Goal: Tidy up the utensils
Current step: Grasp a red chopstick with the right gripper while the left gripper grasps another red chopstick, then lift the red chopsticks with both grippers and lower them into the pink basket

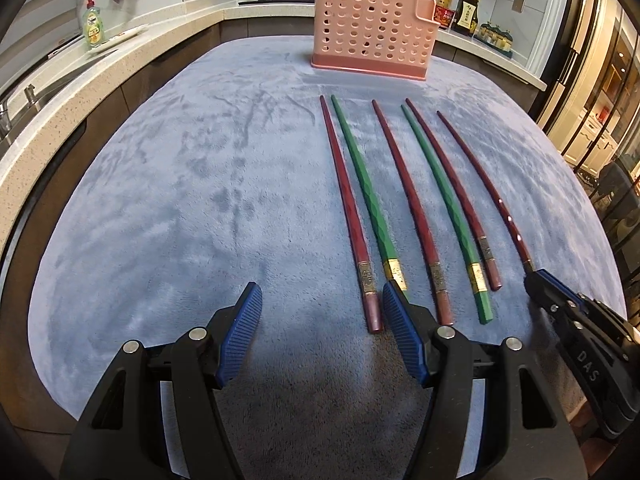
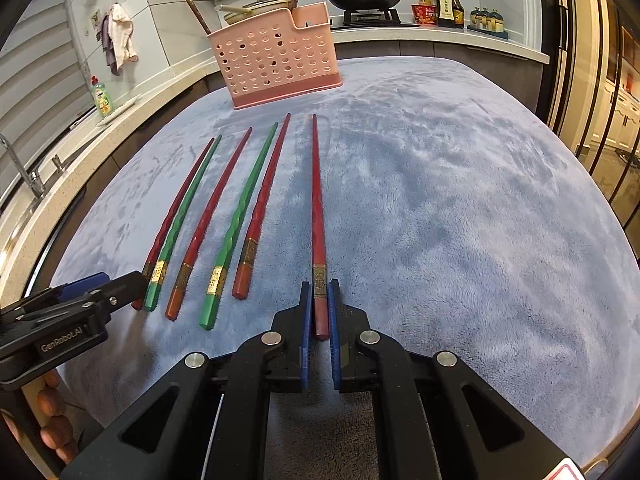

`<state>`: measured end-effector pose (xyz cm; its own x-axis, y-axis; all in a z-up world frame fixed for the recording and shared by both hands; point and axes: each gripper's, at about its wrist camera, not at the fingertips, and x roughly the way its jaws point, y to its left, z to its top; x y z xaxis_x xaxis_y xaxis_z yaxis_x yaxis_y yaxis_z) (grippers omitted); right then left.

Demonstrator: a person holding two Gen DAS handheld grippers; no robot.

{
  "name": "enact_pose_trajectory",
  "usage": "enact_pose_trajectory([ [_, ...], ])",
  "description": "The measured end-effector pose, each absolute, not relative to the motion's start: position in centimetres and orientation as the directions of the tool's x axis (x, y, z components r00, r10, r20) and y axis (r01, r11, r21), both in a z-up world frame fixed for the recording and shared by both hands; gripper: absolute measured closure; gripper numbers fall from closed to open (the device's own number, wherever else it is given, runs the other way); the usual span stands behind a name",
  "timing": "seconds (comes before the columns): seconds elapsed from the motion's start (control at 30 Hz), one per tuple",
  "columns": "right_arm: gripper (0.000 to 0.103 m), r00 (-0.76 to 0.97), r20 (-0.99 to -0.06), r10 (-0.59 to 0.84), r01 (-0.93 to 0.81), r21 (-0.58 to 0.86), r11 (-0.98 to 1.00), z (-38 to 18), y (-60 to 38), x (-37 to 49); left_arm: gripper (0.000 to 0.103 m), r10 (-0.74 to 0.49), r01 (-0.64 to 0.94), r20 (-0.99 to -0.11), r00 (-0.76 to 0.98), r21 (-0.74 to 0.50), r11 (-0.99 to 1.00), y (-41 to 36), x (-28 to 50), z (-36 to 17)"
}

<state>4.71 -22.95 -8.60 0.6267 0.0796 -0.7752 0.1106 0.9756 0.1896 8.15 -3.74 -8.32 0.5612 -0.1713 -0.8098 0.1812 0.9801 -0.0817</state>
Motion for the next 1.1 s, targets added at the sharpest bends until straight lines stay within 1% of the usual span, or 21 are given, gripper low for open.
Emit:
enact_pose_trajectory([
  [0.17,0.096,0.626,-0.776,0.078,0.111,0.188,0.976,-8.6,-23.0,4.8,0.044,-0.149,0.177,-0.807,0.572,-0.056,0.983,-4.0,8.4,-8.6],
  [0.23,0.096,0.626,-0.776,0.078,0.111,0.188,0.976,-8.6,-23.0,4.7,0.048,-0.137,0.173,-0.806,0.576,-0.043,0.984,-4.1,8.5,-8.7],
  [0.3,0.096,0.626,-0.776,0.078,0.11,0.187,0.976,-8.6,-23.0,4.7,0.054,-0.126,0.169,-0.805,0.58,-0.032,0.985,-4.1,8.7,-8.7],
  [0.37,0.096,0.626,-0.776,0.078,0.11,0.187,0.976,-8.6,-23.0,4.7,0.064,-0.116,0.162,-0.804,0.583,-0.025,0.986,-3.9,8.7,-8.7],
  [0.4,0.096,0.626,-0.776,0.078,0.11,0.187,0.976,-8.6,-23.0,4.7,0.067,-0.112,0.159,-0.804,0.584,-0.023,0.987,-3.8,8.8,-8.7],
  [0.47,0.096,0.625,-0.777,0.078,0.111,0.187,0.976,-8.6,-22.9,4.7,0.08,-0.11,0.156,-0.804,0.584,-0.023,0.988,-3.5,8.9,-8.7],
  [0.5,0.096,0.625,-0.776,0.078,0.111,0.187,0.976,-8.6,-23.0,4.7,0.084,-0.109,0.154,-0.804,0.584,-0.022,0.988,-3.4,8.9,-8.6],
  [0.53,0.096,0.625,-0.777,0.078,0.11,0.187,0.976,-8.6,-23.0,4.7,0.091,-0.113,0.156,-0.806,0.581,-0.026,0.987,-3.2,9.0,-8.6],
  [0.57,0.096,0.625,-0.776,0.079,0.111,0.188,0.976,-8.6,-23.0,4.7,0.094,-0.118,0.158,-0.807,0.578,-0.031,0.987,-3.0,9.1,-8.6],
  [0.73,0.096,0.627,-0.775,0.077,0.109,0.185,0.977,-8.1,-23.0,4.4,0.095,-0.144,0.16,-0.809,0.569,-0.063,0.985,-2.2,9.1,-7.9],
  [0.87,0.096,0.646,-0.76,0.078,0.107,0.19,0.976,-6.5,-23.5,3.8,0.096,-0.156,0.156,-0.799,0.581,-0.078,0.985,-1.5,8.8,-6.5],
  [1.1,0.096,0.717,-0.694,0.071,0.11,0.212,0.971,-1.4,-25.1,3.4,0.096,-0.181,0.15,-0.751,0.635,-0.11,0.982,-0.1,8.4,-1.7],
])
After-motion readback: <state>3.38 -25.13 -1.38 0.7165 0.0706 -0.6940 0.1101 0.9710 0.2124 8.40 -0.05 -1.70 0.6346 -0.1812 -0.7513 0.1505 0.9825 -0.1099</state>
